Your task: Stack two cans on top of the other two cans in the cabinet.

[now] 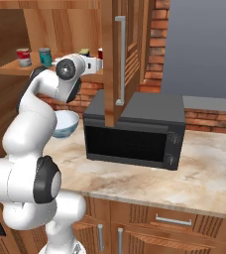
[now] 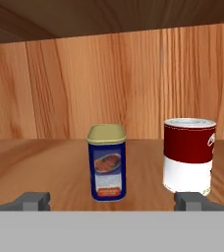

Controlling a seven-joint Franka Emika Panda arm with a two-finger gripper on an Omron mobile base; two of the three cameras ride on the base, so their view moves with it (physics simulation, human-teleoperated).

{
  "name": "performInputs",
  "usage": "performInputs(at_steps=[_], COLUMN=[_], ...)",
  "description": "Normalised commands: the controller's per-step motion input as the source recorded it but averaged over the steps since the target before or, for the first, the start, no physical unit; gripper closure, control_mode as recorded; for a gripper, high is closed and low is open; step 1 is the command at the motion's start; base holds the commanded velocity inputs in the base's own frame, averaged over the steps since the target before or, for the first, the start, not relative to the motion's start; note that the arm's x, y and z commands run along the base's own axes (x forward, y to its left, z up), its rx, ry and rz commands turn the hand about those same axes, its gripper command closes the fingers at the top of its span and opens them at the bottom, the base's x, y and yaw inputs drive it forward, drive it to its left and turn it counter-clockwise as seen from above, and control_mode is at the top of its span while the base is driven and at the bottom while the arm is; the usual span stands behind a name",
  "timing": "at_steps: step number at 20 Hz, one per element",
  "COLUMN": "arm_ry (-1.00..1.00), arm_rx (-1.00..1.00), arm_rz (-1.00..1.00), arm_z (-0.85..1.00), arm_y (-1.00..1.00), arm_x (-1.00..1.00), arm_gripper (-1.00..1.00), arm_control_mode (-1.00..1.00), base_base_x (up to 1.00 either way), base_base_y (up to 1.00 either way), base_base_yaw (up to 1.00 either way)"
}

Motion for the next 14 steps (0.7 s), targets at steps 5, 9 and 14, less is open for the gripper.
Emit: performInputs(at_steps=[5,9,14], arm_ry=[0.0,0.0,0.0], arm_rx=[-0.03,-0.01,0.0], arm_rz=[0.0,0.0,0.0], arm_z=[0.0,0.0,0.0], arm_y=[0.04,0.18,0.05], arm_x=[0.03,0.15,0.24], arm_gripper=[-1.0,-1.0,-1.0], arm_control_mode=[-1.0,-1.0,-1.0], base_base_x=[0.0,0.0,0.0], base_base_y=[0.0,0.0,0.0], base_base_yaw=[0.0,0.0,0.0])
